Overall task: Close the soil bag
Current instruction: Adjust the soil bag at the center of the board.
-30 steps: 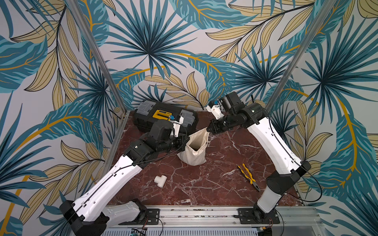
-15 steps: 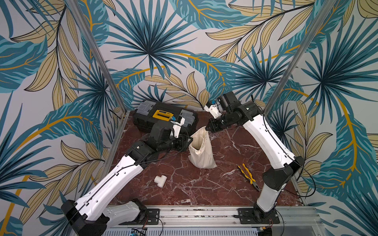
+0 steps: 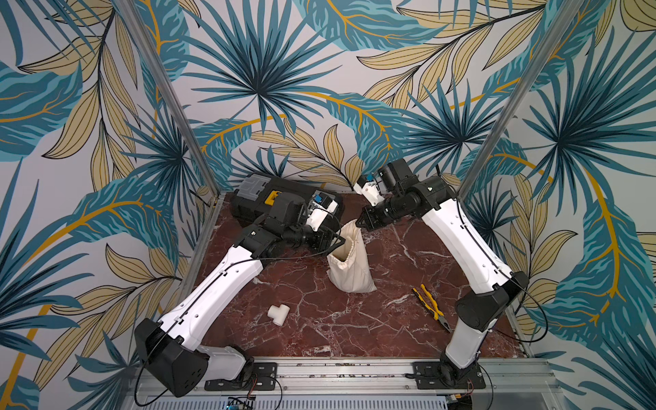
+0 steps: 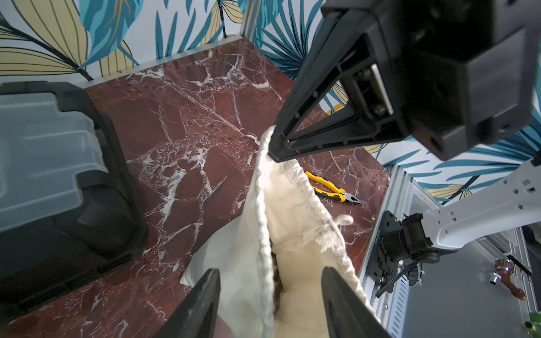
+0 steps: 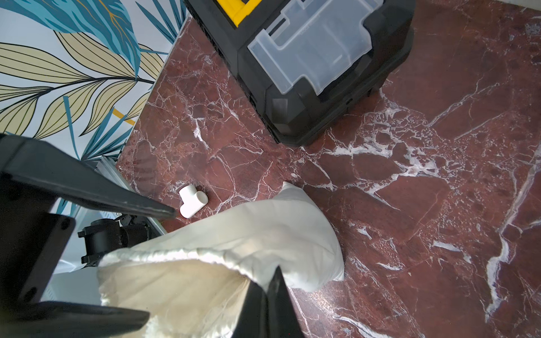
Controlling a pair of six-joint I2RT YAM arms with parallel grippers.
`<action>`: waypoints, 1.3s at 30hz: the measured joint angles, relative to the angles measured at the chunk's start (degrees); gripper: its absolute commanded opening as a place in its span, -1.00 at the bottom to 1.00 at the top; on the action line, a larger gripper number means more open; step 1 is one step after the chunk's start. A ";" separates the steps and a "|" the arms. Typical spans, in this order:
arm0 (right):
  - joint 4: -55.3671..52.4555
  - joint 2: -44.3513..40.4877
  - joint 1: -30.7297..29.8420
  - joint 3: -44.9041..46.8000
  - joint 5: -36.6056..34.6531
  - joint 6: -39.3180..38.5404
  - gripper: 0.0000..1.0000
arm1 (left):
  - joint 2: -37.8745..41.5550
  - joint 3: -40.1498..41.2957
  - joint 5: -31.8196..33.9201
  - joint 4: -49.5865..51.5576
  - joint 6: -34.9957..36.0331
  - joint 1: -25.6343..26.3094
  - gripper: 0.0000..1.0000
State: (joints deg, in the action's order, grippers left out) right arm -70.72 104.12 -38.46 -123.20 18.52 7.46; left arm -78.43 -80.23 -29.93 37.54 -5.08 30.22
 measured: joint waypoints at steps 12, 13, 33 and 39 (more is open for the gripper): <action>0.02 0.00 0.00 0.02 0.00 0.00 -0.88 | -4.35 -4.70 -0.57 4.92 3.17 -0.96 -0.27; 0.00 0.00 0.00 0.04 0.00 0.00 -0.82 | -4.48 -5.09 -0.59 5.25 3.19 -1.09 -0.33; -4.26 0.00 -0.50 -1.81 0.46 6.67 -0.14 | -6.43 -7.98 -2.45 7.43 -1.62 -1.88 -1.00; -5.35 0.00 -2.38 -2.01 0.48 9.75 -0.13 | -6.43 -8.22 -2.58 7.50 -2.40 -1.88 -1.00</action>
State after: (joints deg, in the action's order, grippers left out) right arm -76.07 104.12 -40.84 -125.21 19.00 17.21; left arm -84.86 -88.44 -32.51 45.04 -7.49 28.34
